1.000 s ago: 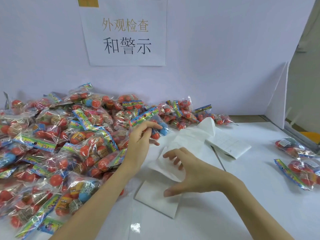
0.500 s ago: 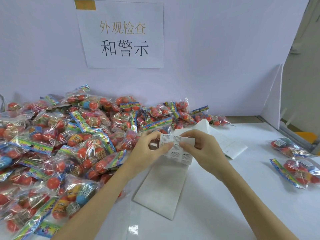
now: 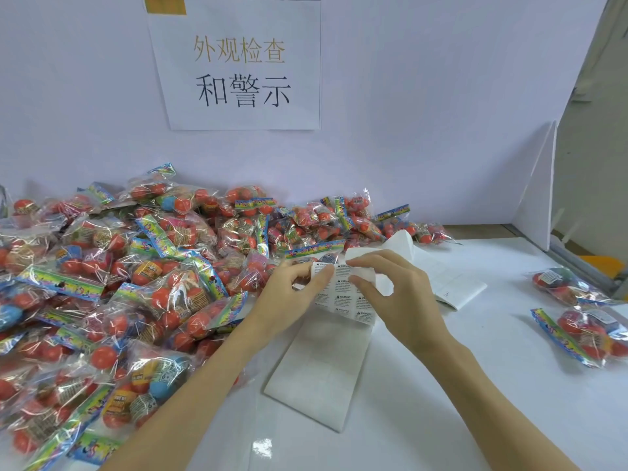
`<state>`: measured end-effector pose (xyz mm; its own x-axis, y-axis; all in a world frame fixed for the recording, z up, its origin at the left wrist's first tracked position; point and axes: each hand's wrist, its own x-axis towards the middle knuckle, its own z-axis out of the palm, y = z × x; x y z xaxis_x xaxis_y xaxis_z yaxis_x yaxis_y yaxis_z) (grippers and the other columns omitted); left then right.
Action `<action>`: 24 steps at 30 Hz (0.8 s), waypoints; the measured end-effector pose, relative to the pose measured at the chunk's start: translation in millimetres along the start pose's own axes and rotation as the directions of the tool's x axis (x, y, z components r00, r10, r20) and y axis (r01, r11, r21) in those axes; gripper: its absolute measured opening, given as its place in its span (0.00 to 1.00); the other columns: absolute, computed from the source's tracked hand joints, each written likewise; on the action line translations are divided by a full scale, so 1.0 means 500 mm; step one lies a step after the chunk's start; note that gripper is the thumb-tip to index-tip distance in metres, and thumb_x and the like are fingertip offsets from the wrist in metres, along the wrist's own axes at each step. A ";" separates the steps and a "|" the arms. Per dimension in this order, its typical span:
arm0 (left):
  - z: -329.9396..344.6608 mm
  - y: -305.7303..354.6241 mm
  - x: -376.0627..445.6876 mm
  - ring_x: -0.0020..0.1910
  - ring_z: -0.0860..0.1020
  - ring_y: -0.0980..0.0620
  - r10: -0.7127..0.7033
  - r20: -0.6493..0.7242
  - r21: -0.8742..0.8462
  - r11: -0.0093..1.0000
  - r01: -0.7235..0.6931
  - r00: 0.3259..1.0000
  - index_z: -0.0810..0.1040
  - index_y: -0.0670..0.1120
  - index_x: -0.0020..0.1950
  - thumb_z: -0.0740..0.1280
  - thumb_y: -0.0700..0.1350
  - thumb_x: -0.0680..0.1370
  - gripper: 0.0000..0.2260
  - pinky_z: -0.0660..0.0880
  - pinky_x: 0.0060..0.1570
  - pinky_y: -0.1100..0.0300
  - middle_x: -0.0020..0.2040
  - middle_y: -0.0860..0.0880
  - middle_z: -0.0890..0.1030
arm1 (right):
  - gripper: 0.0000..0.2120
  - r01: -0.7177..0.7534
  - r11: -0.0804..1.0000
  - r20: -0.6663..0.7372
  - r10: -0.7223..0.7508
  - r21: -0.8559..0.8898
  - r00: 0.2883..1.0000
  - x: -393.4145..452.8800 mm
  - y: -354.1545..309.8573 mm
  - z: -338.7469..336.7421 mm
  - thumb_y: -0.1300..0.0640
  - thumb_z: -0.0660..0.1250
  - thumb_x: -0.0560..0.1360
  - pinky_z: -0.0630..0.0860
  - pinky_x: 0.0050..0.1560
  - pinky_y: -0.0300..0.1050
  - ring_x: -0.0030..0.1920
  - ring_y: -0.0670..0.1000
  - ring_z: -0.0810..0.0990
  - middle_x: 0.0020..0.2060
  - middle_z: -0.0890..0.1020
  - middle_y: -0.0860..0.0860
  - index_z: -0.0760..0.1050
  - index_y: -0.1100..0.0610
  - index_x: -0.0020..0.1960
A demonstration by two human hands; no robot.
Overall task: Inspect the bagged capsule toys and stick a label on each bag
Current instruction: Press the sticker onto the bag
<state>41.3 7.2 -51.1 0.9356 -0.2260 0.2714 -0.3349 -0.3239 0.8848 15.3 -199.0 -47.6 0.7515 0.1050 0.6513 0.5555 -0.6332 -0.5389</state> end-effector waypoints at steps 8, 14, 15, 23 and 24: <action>0.000 0.000 0.001 0.45 0.80 0.43 0.013 -0.070 -0.002 1.000 -0.013 0.997 0.84 0.36 0.43 0.59 0.53 0.86 0.25 0.77 0.45 0.44 0.41 0.41 0.84 | 0.06 0.152 0.974 -0.123 -0.132 0.168 0.984 0.000 -0.023 0.006 0.64 0.75 0.78 0.79 0.56 0.42 0.54 0.49 0.85 0.50 0.86 0.46 0.86 0.55 0.53; -0.006 0.019 -0.001 0.48 0.80 0.57 -0.008 -0.299 -0.264 0.962 -0.075 0.954 0.86 0.48 0.54 0.62 0.52 0.85 0.15 0.76 0.47 0.67 0.59 0.49 0.77 | 0.07 -0.214 0.695 -0.083 0.367 0.687 0.926 0.018 -0.027 -0.008 0.65 0.70 0.80 0.81 0.49 0.42 0.48 0.51 0.85 0.45 0.87 0.49 0.84 0.55 0.51; -0.013 0.020 -0.002 0.50 0.80 0.54 0.022 -0.319 -0.247 0.963 -0.105 0.948 0.86 0.49 0.56 0.66 0.46 0.84 0.09 0.76 0.47 0.66 0.60 0.48 0.78 | 0.07 -0.245 0.619 -0.061 0.430 0.746 0.901 0.021 -0.024 -0.016 0.64 0.70 0.81 0.81 0.47 0.41 0.45 0.50 0.83 0.44 0.86 0.49 0.84 0.55 0.51; -0.008 0.015 -0.002 0.56 0.83 0.48 0.097 -0.214 -0.308 0.938 -0.161 0.972 0.85 0.51 0.61 0.72 0.35 0.79 0.14 0.79 0.54 0.62 0.60 0.50 0.85 | 0.10 -0.319 0.664 0.058 0.383 0.677 0.922 0.020 -0.024 -0.021 0.63 0.71 0.80 0.79 0.45 0.39 0.40 0.49 0.81 0.41 0.85 0.51 0.86 0.51 0.56; -0.005 0.012 -0.001 0.57 0.83 0.45 0.098 -0.198 -0.311 0.937 -0.157 0.975 0.86 0.51 0.60 0.73 0.35 0.79 0.14 0.80 0.56 0.57 0.60 0.50 0.85 | 0.13 -0.319 0.685 0.071 0.365 0.655 0.928 0.018 -0.025 -0.016 0.64 0.71 0.80 0.79 0.45 0.39 0.40 0.49 0.82 0.40 0.85 0.52 0.84 0.50 0.59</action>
<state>39.1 7.9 -44.8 0.9019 -0.0703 0.4262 -0.4261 0.0176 0.9045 12.3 -196.2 -30.4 0.9255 -0.0795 0.3703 0.3738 0.0350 -0.9268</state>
